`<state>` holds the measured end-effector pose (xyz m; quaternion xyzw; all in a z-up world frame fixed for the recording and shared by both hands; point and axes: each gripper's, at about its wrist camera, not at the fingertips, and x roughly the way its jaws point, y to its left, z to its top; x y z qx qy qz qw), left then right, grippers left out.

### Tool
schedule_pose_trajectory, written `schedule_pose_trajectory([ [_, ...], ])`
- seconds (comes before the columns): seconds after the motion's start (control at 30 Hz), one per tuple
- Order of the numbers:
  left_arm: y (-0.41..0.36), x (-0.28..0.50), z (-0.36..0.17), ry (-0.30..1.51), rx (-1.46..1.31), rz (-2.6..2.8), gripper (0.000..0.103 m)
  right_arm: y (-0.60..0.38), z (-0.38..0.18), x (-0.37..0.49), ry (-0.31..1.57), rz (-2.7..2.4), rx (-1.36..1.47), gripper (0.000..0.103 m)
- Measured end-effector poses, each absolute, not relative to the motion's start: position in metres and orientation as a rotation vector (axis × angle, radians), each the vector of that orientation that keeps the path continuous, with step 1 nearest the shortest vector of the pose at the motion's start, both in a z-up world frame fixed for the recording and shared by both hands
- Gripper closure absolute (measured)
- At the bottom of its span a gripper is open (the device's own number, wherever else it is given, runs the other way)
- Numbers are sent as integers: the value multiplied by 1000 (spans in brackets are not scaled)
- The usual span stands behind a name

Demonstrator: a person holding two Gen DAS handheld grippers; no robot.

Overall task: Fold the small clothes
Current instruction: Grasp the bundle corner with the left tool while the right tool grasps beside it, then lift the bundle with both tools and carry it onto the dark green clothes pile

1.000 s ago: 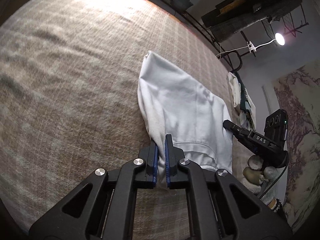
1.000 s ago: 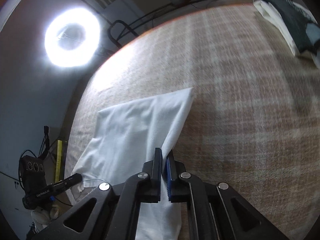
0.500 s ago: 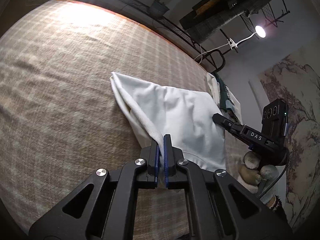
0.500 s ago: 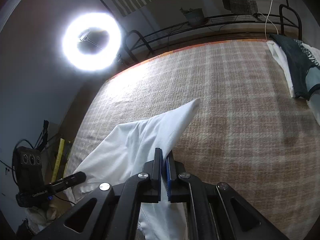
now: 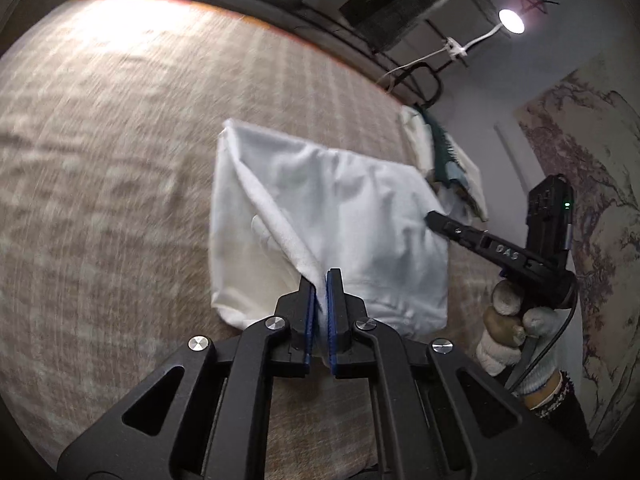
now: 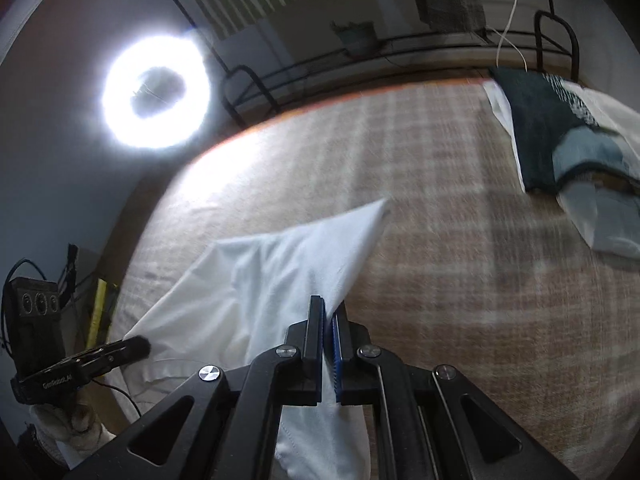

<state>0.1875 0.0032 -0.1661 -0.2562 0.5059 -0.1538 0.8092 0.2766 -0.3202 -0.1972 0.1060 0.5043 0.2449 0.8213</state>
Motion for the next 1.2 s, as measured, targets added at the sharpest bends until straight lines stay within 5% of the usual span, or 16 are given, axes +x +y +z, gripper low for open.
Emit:
schedule_pose_trajectory([
  [0.03, 7, 185, -171, 1099, -553, -317, 101, -321, -202, 278, 1083, 517, 217, 102],
  [0.17, 25, 173, -188, 1133, -579, -227, 60, -324, -210, 281, 1099, 524, 216, 102],
  [0.33, 46, 162, -202, 1144, -675, -174, 52, -330, -215, 281, 1116, 547, 239, 95],
  [0.43, 44, 166, -214, 1186, -711, -188, 52, -337, -223, 284, 1131, 542, 254, 68],
  [0.7, 27, 186, -230, 1219, -816, -274, 52, -349, -250, 290, 1200, 558, 348, 67],
  [0.73, 25, 188, -231, 1221, -813, -269, 64, -348, -256, 290, 1218, 564, 364, 67],
  [0.77, 22, 190, -232, 1226, -800, -256, 84, -346, -260, 290, 1228, 572, 379, 68],
  [0.8, 20, 192, -235, 1237, -791, -253, 88, -344, -263, 289, 1233, 578, 386, 69],
  [0.83, 17, 193, -235, 1236, -785, -243, 90, -341, -263, 289, 1226, 577, 376, 70],
  [0.9, 12, 192, -229, 1217, -739, -236, 92, -332, -259, 288, 1228, 583, 340, 93],
  [1.2, -15, 185, -171, 1077, -590, -317, 93, -312, -208, 274, 1115, 529, 163, 98],
])
